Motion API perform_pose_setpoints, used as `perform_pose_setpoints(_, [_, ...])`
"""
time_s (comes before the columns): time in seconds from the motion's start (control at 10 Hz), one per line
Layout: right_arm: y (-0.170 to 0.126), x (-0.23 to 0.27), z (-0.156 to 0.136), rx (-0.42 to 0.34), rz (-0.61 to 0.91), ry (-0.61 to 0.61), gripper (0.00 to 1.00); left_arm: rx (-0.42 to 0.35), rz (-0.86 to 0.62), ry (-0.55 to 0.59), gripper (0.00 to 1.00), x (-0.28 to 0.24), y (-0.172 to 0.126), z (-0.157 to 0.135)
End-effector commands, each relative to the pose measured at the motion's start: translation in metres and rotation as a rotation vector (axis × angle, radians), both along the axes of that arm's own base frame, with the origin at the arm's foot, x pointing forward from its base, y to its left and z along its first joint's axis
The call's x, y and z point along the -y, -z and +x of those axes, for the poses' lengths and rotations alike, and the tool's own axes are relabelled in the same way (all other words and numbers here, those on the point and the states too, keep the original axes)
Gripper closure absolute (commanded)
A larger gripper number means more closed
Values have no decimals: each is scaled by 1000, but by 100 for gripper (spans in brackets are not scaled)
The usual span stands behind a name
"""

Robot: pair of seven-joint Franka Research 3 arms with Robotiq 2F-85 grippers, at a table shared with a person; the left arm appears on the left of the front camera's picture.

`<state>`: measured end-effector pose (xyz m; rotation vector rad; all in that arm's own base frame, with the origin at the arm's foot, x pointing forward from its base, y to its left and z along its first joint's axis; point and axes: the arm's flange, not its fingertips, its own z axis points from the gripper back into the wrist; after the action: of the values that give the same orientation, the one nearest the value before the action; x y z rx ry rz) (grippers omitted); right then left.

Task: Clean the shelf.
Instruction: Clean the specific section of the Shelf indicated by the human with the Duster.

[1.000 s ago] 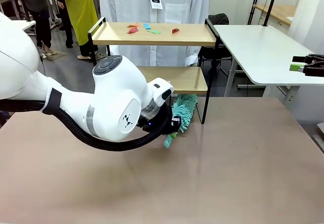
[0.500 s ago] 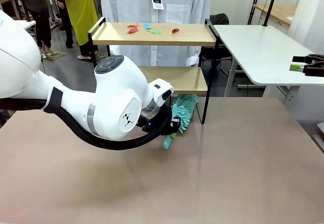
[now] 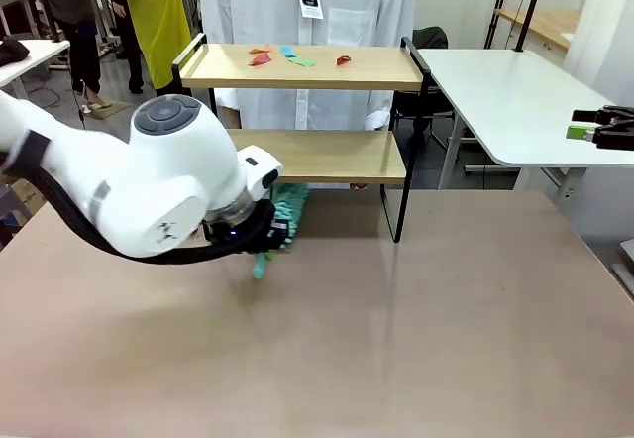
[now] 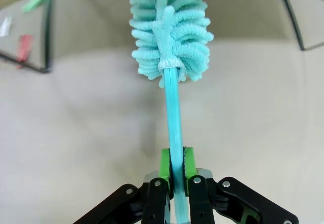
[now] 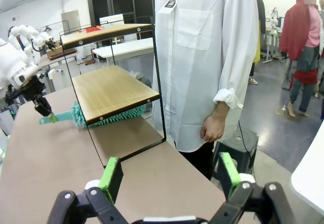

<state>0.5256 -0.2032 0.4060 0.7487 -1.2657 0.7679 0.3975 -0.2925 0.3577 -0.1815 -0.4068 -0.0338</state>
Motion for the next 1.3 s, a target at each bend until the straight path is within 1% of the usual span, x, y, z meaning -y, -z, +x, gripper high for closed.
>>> perform_pose_setpoints(0.0, [-3, -2, 1, 5, -4, -1, 0, 22, 130, -106, 87, 10, -3, -21])
perform_pose_setpoints(0.2, [-3, -2, 1, 5, -4, -1, 0, 69, 263, -207, 87, -10, -11, -31])
perform_pose_setpoints(0.3, [-3, -2, 1, 5, -4, -1, 0, 89, 301, -238, 87, -14, -14, -36])
perform_pose_setpoints(0.5, [-3, -2, 1, 5, -4, -1, 0, 169, 366, -290, 87, -14, -20, -45])
perform_pose_setpoints(0.6, [-3, -2, 1, 5, -4, -1, 0, 227, 375, -302, 87, -11, -23, -46])
perform_pose_setpoints(0.7, [-3, -2, 1, 5, -4, -1, 0, 221, 281, -203, 87, -4, -25, -48])
perform_pose_setpoints(0.8, [-3, -2, 1, 5, -4, -1, 0, 151, 352, -246, 87, -15, -27, -48])
perform_pose_setpoints(1.0, [-3, -2, 1, 5, -4, -1, 0, 151, 352, -246, 87, -15, -27, -48])
perform_pose_setpoints(1.1, [-3, -2, 1, 5, -4, -1, 0, 161, 342, -228, 87, -9, -26, -51])
perform_pose_setpoints(1.2, [-3, -2, 1, 5, -4, -1, 0, 178, 207, -138, 87, -13, -36, -56])
